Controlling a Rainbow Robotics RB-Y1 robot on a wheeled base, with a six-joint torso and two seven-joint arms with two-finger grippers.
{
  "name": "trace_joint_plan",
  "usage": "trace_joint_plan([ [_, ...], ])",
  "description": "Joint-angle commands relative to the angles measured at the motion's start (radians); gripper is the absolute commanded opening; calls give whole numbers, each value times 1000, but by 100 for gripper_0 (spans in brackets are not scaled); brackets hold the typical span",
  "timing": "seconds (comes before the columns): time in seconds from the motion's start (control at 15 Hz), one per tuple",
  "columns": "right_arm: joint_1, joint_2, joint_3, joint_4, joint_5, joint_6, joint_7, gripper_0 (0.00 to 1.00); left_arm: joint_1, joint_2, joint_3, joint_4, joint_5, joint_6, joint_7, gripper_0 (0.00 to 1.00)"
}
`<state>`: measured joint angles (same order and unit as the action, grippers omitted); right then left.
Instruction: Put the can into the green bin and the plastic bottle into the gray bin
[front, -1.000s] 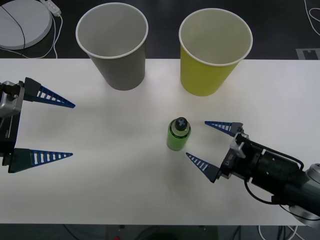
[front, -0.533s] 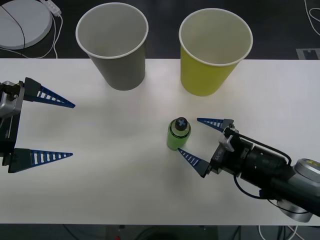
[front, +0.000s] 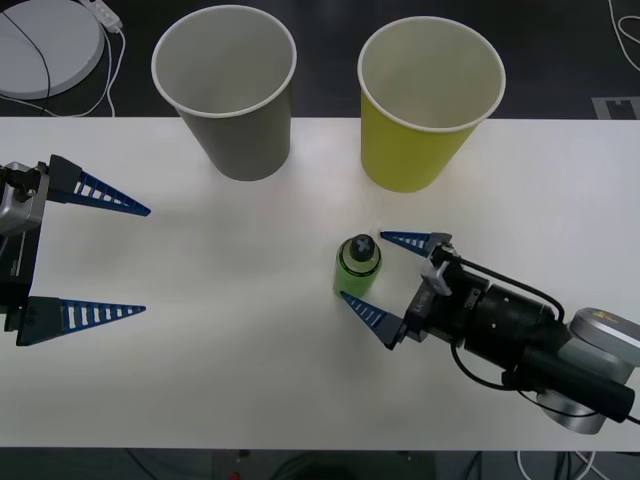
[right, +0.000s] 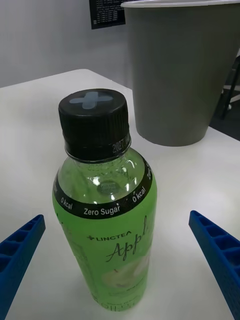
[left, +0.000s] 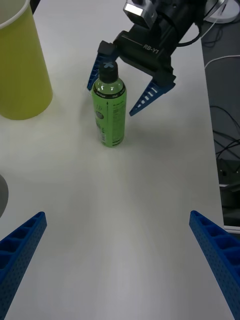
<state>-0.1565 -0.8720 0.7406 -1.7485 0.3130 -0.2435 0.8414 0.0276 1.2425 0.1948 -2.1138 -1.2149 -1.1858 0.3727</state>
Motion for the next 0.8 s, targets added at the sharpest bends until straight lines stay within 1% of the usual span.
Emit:
trace_joint_plan([
  [0.07, -26, 11, 22, 0, 0, 32, -8, 100, 0, 0, 0, 0, 0, 0, 0, 100],
  [0.27, -44, 22, 36, 1, 0, 56, -16, 100, 0, 0, 0, 0, 0, 0, 0, 100],
  [0.8, -64, 28, 54, 0, 0, 53, -28, 100, 0, 0, 0, 0, 0, 0, 0, 100],
])
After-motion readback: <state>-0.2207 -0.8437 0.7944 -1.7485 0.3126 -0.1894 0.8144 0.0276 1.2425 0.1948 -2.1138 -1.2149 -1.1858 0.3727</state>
